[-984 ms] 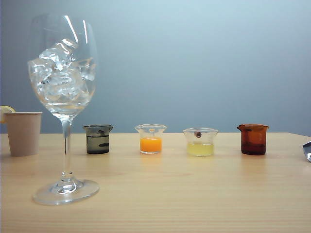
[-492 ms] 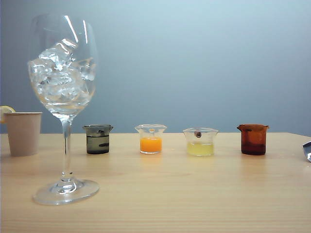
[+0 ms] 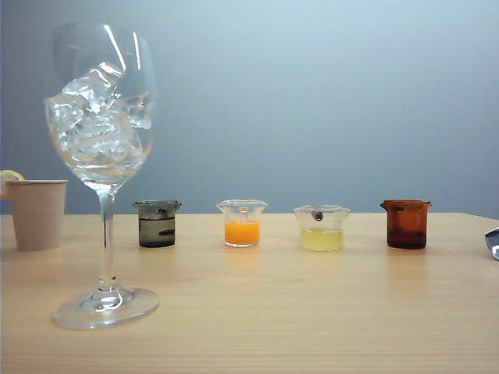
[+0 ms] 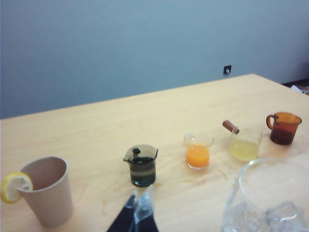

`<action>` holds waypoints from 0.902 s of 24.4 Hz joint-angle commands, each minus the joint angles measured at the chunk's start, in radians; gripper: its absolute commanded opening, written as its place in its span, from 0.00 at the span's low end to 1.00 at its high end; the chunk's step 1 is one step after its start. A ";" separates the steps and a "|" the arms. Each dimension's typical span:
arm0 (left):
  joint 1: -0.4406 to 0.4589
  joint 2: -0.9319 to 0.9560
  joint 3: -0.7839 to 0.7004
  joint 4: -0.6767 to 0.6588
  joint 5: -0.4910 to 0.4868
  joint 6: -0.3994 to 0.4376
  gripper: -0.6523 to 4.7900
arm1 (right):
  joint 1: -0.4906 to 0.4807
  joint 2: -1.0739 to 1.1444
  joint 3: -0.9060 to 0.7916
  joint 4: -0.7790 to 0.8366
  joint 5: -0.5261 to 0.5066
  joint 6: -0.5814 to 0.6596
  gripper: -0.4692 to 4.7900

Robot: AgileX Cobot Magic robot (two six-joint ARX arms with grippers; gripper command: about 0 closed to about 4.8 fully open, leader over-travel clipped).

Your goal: Pick up the ice scoop on the desk filled with ice cubes, pour the ice into the goblet, and finally put the scoop back on the table.

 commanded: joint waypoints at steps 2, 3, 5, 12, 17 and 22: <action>0.001 -0.013 -0.060 0.118 0.027 -0.005 0.11 | 0.001 -0.001 0.005 0.012 0.002 -0.001 0.08; 0.001 -0.013 -0.071 0.135 0.028 -0.010 0.11 | 0.001 -0.001 0.005 0.013 0.002 -0.001 0.08; 0.001 -0.014 -0.088 0.143 0.028 -0.048 0.11 | 0.001 -0.001 0.005 0.012 0.002 -0.001 0.08; 0.034 -0.087 -0.145 0.205 0.013 -0.045 0.11 | 0.001 -0.001 0.005 0.012 0.002 -0.001 0.08; 0.159 -0.140 -0.177 0.196 0.016 -0.048 0.11 | 0.001 -0.001 0.005 0.011 0.002 -0.001 0.08; 0.289 -0.140 -0.190 0.192 0.032 -0.048 0.11 | 0.001 -0.001 0.005 0.011 0.003 -0.001 0.08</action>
